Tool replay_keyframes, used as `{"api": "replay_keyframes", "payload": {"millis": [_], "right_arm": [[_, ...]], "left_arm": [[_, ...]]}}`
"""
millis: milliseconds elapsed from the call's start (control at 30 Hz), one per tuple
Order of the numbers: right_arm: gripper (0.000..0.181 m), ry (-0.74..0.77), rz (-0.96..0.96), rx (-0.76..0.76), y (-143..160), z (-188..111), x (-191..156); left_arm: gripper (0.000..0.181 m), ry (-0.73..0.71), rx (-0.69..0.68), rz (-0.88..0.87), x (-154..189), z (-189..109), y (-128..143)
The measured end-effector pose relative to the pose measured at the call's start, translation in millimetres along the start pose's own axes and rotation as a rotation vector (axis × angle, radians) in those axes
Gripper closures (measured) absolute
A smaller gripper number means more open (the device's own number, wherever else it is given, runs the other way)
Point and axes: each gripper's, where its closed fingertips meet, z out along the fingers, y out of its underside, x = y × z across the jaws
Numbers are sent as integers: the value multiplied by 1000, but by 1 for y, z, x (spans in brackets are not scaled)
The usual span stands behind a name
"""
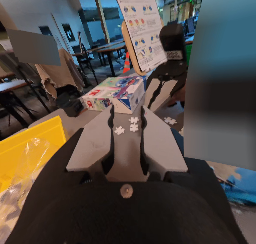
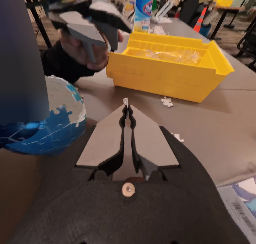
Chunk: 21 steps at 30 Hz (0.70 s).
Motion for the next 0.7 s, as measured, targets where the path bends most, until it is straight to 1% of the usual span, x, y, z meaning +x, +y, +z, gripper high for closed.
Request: {"api": "replay_keyframes", "payload": {"millis": [67, 133, 167, 200, 233, 367, 433, 533, 700], "right_arm": [[181, 67, -50, 43, 3, 1, 13], [181, 164, -117, 56, 9, -7, 24], [181, 203, -149, 57, 14, -10, 27], [181, 232, -170, 48, 19, -13, 28], [181, 246, -179, 35, 23, -14, 28], [181, 254, -199, 16, 24, -12, 27], [181, 256, -212, -14, 29, -10, 27], [181, 249, -214, -21, 30, -9, 24], [181, 245, -247, -47, 34, -6, 21]], "left_arm": [[146, -38, 57, -9, -2, 6, -2], [147, -35, 49, 58, 6, 9, -1], [147, -75, 45, 89, 4, 10, -2], [147, -95, 35, 110, 4, 11, 0], [147, -81, 10, 125, 7, 13, 5], [146, -37, -29, 122, 13, 22, 20], [147, -84, -50, 146, 9, 27, 28], [148, -110, -65, 175, 8, 32, 36], [149, -151, -104, 176, 1, 37, 51]]}}
